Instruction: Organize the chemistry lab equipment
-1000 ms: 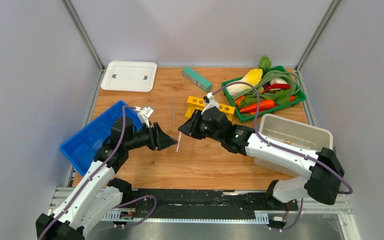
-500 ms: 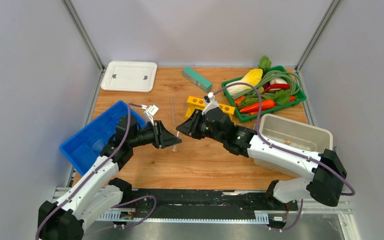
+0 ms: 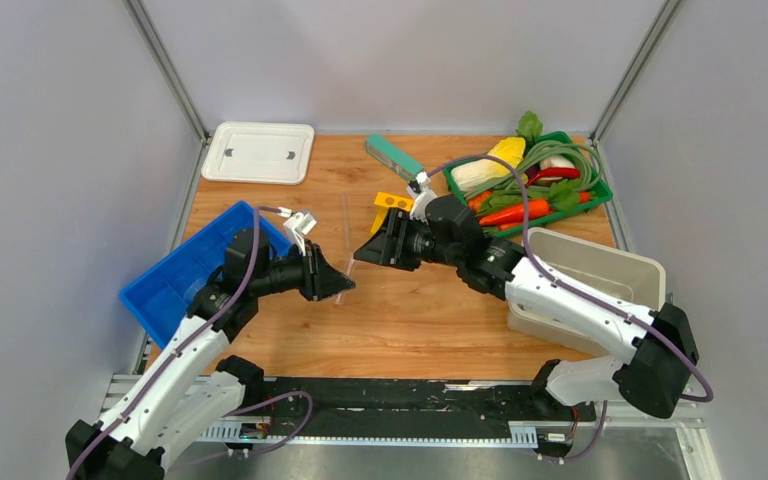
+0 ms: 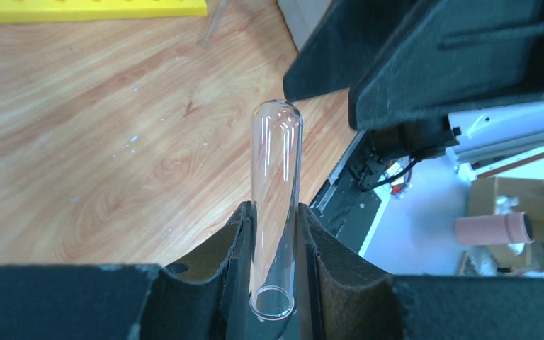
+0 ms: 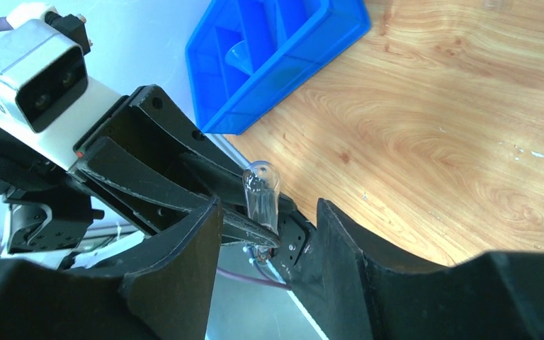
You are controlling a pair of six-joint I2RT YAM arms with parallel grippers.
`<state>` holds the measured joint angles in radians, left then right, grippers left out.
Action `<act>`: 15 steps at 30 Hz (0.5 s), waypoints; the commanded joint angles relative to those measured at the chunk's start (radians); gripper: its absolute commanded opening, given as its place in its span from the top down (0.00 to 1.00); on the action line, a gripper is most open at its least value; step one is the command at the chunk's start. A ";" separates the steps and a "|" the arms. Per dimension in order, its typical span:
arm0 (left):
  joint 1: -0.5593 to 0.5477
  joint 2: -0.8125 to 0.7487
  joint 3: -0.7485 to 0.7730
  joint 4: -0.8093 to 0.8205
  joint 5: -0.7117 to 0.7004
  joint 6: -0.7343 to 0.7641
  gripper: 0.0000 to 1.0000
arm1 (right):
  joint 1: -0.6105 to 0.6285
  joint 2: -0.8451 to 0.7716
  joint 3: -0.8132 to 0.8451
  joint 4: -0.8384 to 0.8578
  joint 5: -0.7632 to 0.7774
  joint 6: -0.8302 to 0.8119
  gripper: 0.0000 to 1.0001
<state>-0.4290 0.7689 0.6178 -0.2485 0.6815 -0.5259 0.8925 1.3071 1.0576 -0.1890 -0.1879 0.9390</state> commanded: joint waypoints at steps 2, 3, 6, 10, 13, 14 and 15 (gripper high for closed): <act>-0.013 -0.037 0.065 -0.084 0.007 0.150 0.78 | -0.033 0.040 0.129 -0.041 -0.217 -0.111 0.46; -0.014 -0.040 0.066 -0.084 0.009 0.159 0.78 | -0.035 0.056 0.148 -0.044 -0.244 -0.121 0.46; -0.017 -0.048 0.065 -0.086 0.013 0.173 0.78 | -0.035 0.090 0.180 -0.044 -0.288 -0.129 0.47; -0.016 -0.048 0.062 -0.078 0.026 0.179 0.78 | -0.037 0.138 0.205 -0.066 -0.314 -0.134 0.48; -0.016 -0.048 0.059 -0.071 0.035 0.184 0.78 | -0.037 0.153 0.211 -0.084 -0.300 -0.137 0.49; -0.017 -0.051 0.059 -0.071 0.035 0.185 0.78 | -0.037 0.158 0.216 -0.098 -0.291 -0.141 0.48; -0.017 -0.051 0.057 -0.069 0.035 0.188 0.78 | -0.035 0.164 0.223 -0.108 -0.280 -0.149 0.47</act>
<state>-0.4393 0.7315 0.6483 -0.3576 0.6853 -0.3779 0.8505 1.4528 1.2266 -0.2531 -0.4492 0.8268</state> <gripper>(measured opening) 0.321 0.517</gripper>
